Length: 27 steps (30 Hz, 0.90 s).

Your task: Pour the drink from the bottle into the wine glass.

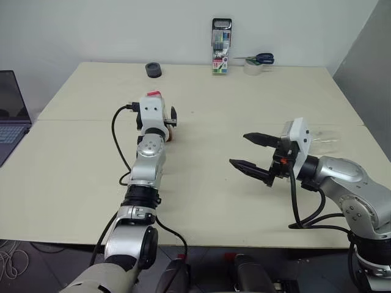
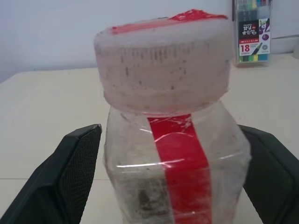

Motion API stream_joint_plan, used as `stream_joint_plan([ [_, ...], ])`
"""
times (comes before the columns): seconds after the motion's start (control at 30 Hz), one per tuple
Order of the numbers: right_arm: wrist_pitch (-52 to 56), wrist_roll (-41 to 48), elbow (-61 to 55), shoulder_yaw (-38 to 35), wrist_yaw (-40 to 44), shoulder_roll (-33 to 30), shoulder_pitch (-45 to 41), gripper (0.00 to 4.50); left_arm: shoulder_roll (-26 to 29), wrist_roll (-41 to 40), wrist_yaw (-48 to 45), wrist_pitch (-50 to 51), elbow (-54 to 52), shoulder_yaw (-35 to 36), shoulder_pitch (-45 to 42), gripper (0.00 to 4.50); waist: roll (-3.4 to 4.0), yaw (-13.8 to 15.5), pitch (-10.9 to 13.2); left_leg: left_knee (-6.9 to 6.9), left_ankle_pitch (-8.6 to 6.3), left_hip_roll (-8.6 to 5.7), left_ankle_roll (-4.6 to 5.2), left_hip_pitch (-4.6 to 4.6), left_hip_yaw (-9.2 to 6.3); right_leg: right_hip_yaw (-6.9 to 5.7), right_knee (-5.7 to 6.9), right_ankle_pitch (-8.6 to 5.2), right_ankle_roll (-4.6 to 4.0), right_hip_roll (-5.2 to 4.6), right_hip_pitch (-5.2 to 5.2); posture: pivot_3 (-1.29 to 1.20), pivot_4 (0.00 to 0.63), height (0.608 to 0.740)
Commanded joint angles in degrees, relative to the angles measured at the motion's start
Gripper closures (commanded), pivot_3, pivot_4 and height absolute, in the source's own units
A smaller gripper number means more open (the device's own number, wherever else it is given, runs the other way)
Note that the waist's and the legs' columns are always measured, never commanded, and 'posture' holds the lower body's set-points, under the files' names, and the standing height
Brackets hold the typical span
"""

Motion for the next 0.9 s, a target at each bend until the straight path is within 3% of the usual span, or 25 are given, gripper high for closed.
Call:
stream_joint_plan([
  [0.03, -0.8, 0.3, -1.2, -0.9, 0.3, -0.5, -0.4, 0.00, 0.4, -0.6, -0.4, -1.5, 0.3, 0.4, -2.4, 0.02, 0.00, 0.0, 0.0, 0.00, 0.00, -0.01, 0.00, -0.01, 0.00, 0.00, 0.00, 0.00, 0.00, -0.01, 0.00, 0.00, 0.150, 0.740],
  [0.33, -1.1, -0.2, -0.7, -0.7, 0.1, -0.4, -0.5, 0.00, 0.5, -1.1, -1.1, -2.6, 1.3, 0.1, -3.4, 0.02, 0.00, 0.0, 0.0, 0.01, 0.08, -0.01, -0.13, -0.01, 0.00, 0.00, 0.00, 0.00, 0.00, -0.01, -0.01, 0.00, 0.150, 0.740],
  [0.47, -1.1, -0.3, -0.8, -0.7, 0.1, -0.5, -0.4, 0.00, 0.5, -1.1, -1.5, -2.3, 1.0, 0.0, -3.2, 0.88, 0.00, 0.0, 0.0, 0.01, 0.08, -0.01, -0.14, -0.02, 0.00, 0.00, 0.00, 0.00, 0.00, -0.01, -0.01, 0.00, 0.150, 0.740],
  [0.67, -1.2, -0.3, -0.7, -0.8, 0.1, -0.5, -0.4, 0.00, 0.7, -1.2, -1.4, -1.5, 0.0, 0.3, -2.0, 2.60, 0.00, -0.1, 0.0, 0.01, 0.08, -0.01, -0.14, -0.01, 0.00, 0.00, 0.00, 0.00, 0.00, -0.01, -0.01, 0.00, 0.150, 0.740],
  [0.9, -1.5, -0.4, -0.8, -1.0, -0.9, 0.2, -0.8, 0.00, 1.5, -4.1, -5.6, -1.3, -5.0, 0.9, 2.2, 2.69, 0.00, -0.2, 0.0, 0.00, 0.09, 0.00, -0.15, 0.00, 0.03, 0.03, 0.00, 0.00, 0.00, -0.01, -0.01, 0.00, 0.150, 0.740],
])
